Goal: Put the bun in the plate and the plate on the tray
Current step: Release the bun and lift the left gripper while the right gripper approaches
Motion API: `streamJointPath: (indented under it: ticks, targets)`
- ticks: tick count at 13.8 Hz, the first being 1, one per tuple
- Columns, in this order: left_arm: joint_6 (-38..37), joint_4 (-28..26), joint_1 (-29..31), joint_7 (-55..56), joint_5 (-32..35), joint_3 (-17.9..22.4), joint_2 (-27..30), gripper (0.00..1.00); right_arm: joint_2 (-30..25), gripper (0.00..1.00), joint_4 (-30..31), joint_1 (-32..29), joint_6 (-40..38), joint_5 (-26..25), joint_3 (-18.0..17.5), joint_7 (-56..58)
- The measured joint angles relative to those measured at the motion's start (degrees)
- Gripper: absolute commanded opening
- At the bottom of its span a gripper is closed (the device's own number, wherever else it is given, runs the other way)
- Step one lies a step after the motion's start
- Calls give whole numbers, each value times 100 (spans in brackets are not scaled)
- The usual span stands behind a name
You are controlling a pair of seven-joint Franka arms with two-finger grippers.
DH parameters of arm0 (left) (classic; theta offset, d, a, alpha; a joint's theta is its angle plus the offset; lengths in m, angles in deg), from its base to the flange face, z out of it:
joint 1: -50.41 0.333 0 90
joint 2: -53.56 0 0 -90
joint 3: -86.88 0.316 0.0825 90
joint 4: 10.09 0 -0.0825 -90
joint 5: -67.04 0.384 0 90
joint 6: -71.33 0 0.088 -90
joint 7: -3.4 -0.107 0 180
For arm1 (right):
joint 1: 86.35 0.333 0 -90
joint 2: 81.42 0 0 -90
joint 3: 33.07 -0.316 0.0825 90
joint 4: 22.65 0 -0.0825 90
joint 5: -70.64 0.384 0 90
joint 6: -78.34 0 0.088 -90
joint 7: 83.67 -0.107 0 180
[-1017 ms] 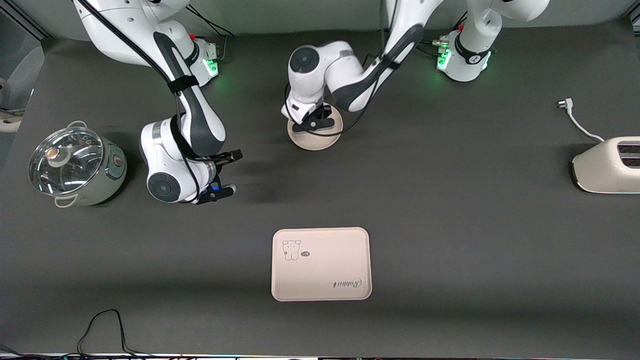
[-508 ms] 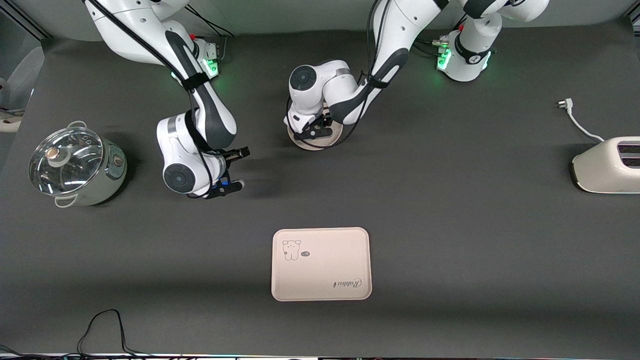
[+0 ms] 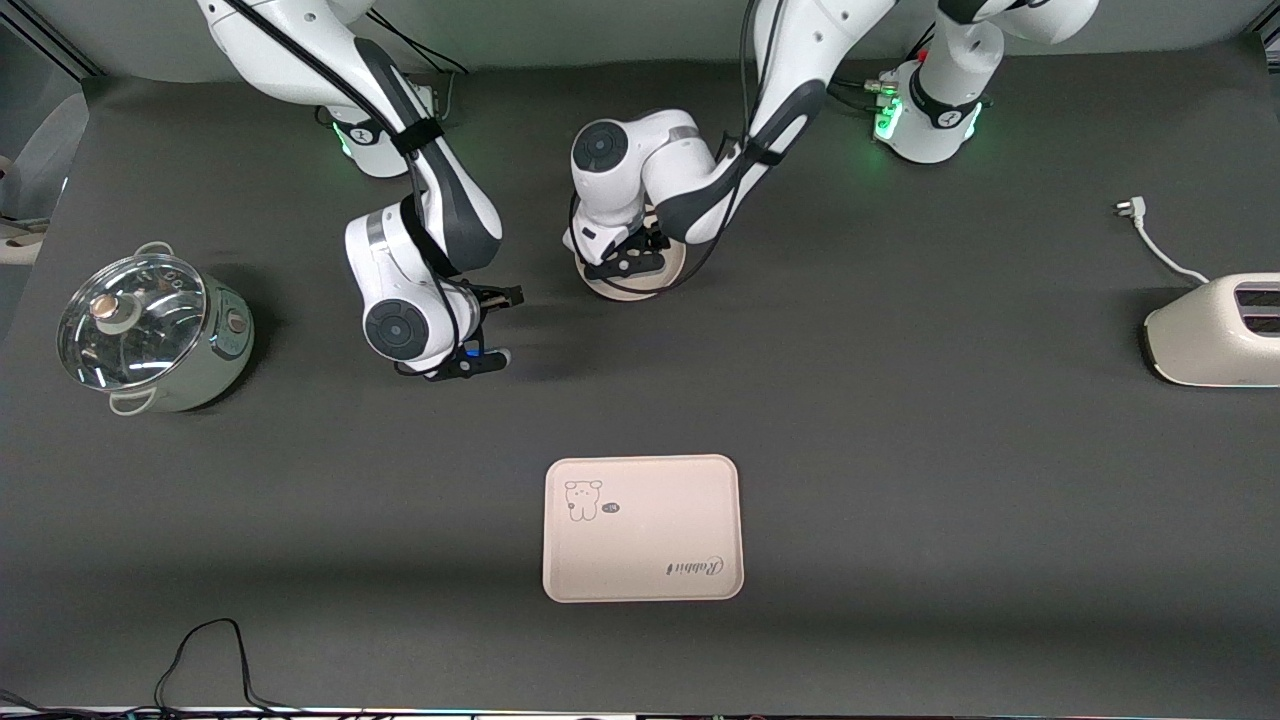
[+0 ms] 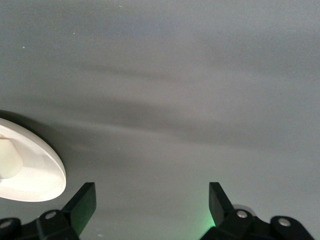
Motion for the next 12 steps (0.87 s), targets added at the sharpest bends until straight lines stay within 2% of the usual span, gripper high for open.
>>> streamJointPath:
  ticks: [2, 4, 7, 9, 12]
  targets:
    - [-430, 44, 199, -242, 0, 1, 524, 100, 0, 100, 12, -1, 15, 0, 10, 0]
    - [-725, 52, 657, -671, -73, 12, 1043, 100, -2, 100, 27, -1, 45, 0, 11, 0]
    - [-1375, 301, 2004, -2098, -588, 51, 1591, 100, -8, 100, 155, 6, 215, 0, 7, 0]
    - [-1924, 594, 2976, -3024, -762, 67, 1742, 100, -88, 100, 383, 154, 439, 44, -4, 0]
    - [-2231, 871, 3858, -3730, -798, 79, 1809, 100, -454, 100, 949, 570, 851, 299, -9, -24]
